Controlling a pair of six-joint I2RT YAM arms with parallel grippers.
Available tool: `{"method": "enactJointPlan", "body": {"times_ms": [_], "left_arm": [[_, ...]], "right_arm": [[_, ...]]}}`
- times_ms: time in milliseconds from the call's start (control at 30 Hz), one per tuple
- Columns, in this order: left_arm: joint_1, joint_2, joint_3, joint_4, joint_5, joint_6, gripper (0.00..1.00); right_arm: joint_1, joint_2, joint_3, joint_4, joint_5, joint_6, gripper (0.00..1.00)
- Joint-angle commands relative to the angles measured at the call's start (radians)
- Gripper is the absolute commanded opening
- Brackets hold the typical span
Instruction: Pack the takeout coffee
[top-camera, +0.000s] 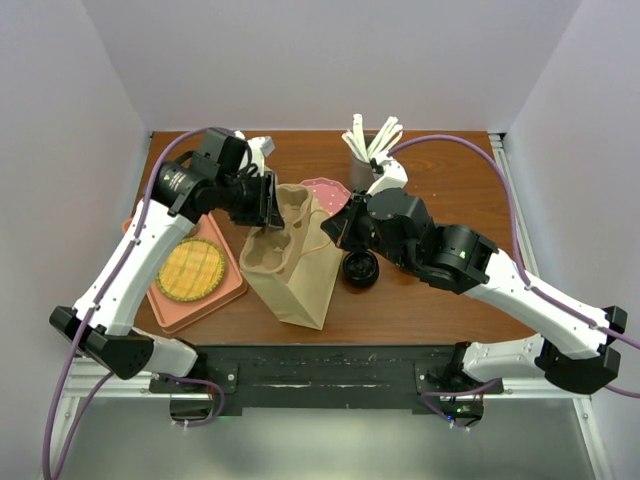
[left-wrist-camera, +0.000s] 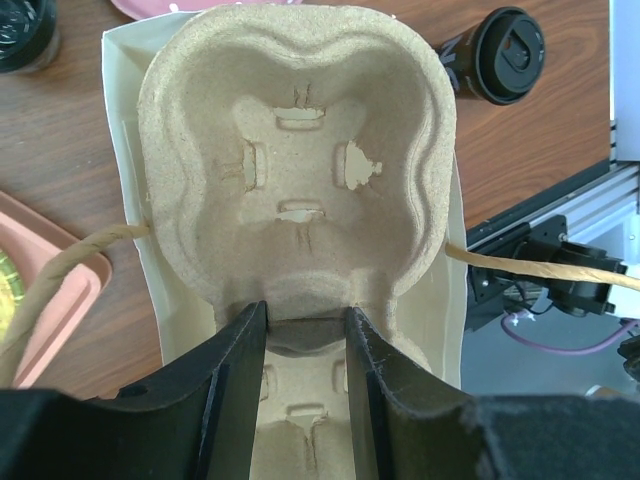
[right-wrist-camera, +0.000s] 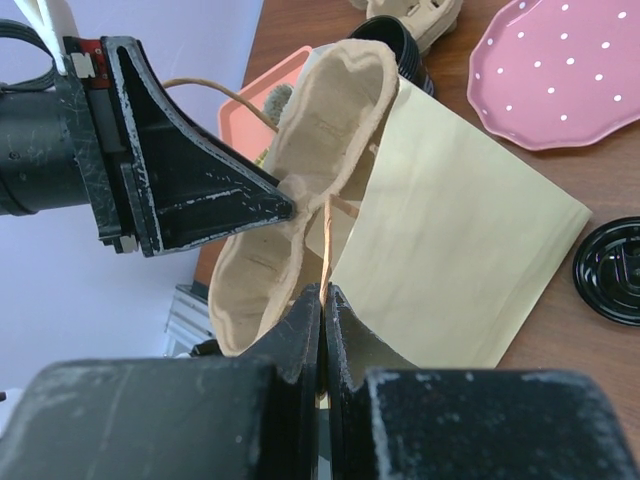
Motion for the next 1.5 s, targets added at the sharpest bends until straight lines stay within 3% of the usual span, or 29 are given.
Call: {"method": "enactJointPlan", "body": {"times_ms": [0,233,667,1467], "left_arm": [[-0.005,0.029,0.08,-0.047,-0.027,0.03,0.0],[-0.005,0.047,0.09,-0.068,-0.057,0.044,0.0],[-0.005,0.041,0.109,-0.116,0.052,0.065,0.0],[-0.006,-0.005,-0.018,-0.122,0.085,0.087,0.0]], "right_arm": [[0.001,-0.024,-0.004,0.046,0.036,-0.002,0.0],[0.001,-0.027,-0.015,0.046,0.034,-0.004,0.0],[0.001,-0.008,-0.007,0.063,0.048,-0.012,0.0],[0.001,-0.014,-0.013,0.055,0.063,-0.012,0.0]]}}
